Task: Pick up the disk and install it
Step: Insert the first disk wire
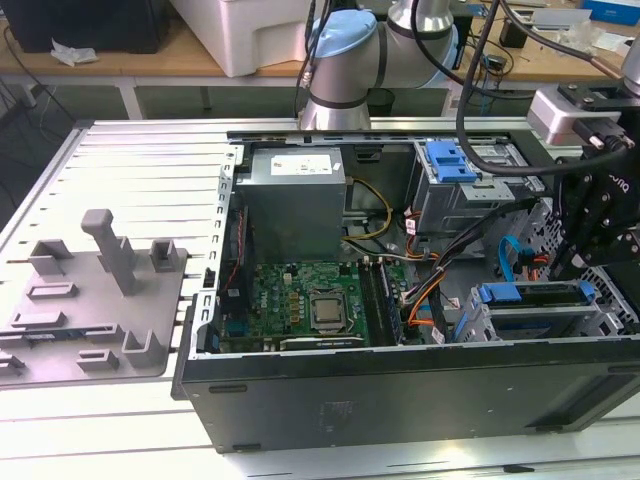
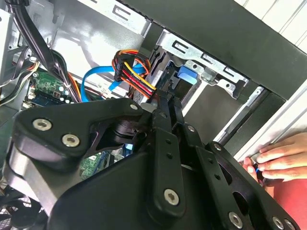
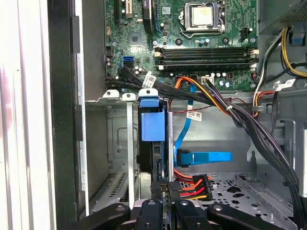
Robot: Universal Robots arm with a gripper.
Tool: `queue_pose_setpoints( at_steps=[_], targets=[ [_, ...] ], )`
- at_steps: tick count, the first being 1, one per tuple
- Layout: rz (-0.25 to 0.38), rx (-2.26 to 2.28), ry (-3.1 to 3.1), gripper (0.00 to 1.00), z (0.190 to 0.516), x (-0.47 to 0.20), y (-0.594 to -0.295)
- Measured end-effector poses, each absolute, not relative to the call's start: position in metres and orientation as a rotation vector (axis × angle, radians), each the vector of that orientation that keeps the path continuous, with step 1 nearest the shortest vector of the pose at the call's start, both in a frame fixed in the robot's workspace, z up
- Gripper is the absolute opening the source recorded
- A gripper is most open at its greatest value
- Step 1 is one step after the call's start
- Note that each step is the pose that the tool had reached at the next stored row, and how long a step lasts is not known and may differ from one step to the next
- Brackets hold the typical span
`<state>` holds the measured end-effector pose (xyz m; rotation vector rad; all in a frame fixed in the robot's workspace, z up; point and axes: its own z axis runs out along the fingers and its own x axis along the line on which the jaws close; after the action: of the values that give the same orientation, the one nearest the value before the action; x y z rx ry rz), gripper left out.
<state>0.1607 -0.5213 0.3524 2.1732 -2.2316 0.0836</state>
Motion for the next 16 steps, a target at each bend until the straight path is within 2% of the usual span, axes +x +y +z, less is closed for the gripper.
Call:
queue_pose_setpoints(
  at_steps=[16],
  targets=[
    [0.084, 2.173, -2.232, 0.16, 0.3493, 0.1607, -0.5231]
  ],
)
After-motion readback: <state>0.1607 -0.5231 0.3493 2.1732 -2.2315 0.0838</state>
